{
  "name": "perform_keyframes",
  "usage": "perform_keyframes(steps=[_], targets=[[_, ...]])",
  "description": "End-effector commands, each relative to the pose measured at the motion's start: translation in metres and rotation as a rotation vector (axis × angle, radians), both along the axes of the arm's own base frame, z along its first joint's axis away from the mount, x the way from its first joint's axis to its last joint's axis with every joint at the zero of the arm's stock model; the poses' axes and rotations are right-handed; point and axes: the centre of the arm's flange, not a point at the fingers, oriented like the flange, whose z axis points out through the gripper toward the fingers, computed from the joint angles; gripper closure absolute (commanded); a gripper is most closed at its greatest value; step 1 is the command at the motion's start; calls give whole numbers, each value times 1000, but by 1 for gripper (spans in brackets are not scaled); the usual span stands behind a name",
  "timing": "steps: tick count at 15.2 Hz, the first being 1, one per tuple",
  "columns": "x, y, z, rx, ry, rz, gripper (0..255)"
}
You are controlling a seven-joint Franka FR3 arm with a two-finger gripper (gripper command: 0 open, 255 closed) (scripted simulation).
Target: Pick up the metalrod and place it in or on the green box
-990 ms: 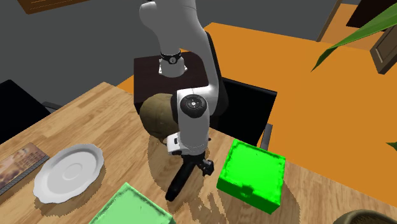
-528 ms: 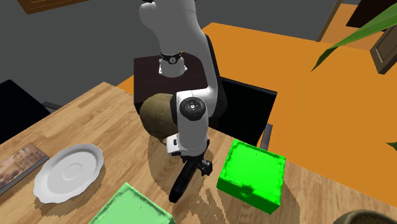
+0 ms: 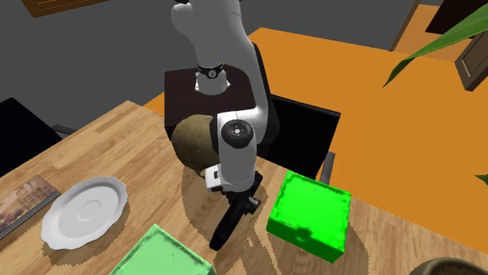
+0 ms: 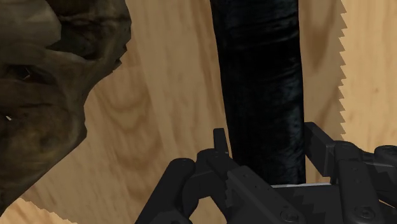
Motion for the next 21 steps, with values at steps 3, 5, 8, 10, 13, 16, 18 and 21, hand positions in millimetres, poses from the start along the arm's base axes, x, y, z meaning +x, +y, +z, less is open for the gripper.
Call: perform_keyframes(steps=[3,5,8,10,13,16,18,21], targets=[[0,0,3,0,2,-1,255],[-1,0,14,0,2,-1,255],[0,0,30,0,2,-1,255],[0,0,40,0,2,-1,255],[0,0,56,0,2,-1,255],[0,0,72,0,2,-1,255],[0,0,83,0,2,-1,255],[0,0,99,0,2,-1,255]])
